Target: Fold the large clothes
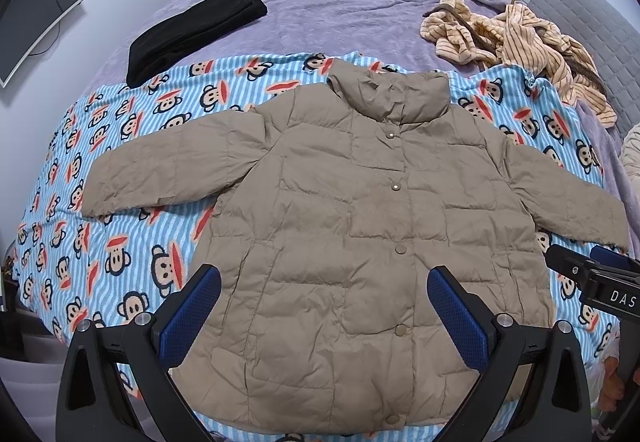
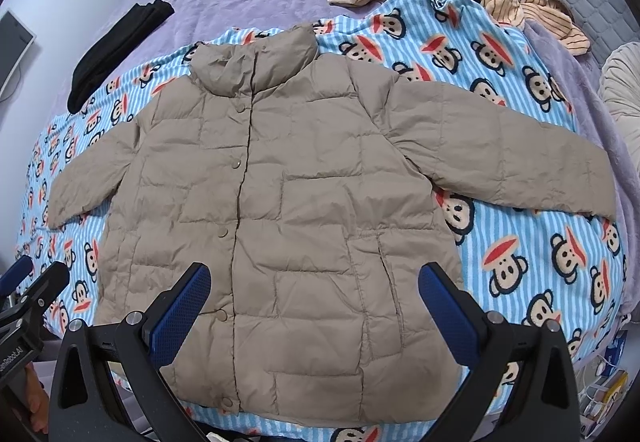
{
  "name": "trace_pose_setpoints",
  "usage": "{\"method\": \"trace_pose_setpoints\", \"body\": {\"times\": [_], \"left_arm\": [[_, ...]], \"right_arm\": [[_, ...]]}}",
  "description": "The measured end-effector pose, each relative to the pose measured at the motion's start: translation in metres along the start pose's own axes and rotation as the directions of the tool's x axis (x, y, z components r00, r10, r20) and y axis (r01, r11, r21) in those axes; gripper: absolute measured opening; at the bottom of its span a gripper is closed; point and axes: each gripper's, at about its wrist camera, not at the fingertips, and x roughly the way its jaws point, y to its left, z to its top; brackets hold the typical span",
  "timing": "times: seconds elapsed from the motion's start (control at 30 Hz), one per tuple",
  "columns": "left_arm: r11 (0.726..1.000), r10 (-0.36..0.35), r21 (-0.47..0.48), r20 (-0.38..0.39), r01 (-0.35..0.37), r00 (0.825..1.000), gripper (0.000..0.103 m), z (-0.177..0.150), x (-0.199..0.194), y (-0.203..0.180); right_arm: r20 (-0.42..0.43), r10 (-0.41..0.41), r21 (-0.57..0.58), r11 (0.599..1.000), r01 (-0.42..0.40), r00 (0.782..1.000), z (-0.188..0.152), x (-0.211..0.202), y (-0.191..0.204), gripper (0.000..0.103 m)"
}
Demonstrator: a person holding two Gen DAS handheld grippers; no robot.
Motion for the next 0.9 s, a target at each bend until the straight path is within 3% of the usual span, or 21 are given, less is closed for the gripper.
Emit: {"method": "trace_pose_setpoints", "body": {"times": [0.9], "left_arm": [[1.0, 0.007, -0.023, 0.002, -0.006, 1.0, 0.103, -0.0012, 0.0002, 0.0032]], "right_arm": [[-0.002, 0.003, -0.012, 1.0, -0.003, 1.0, 0.0016, 0.0026, 0.0054, 0.103]]}}
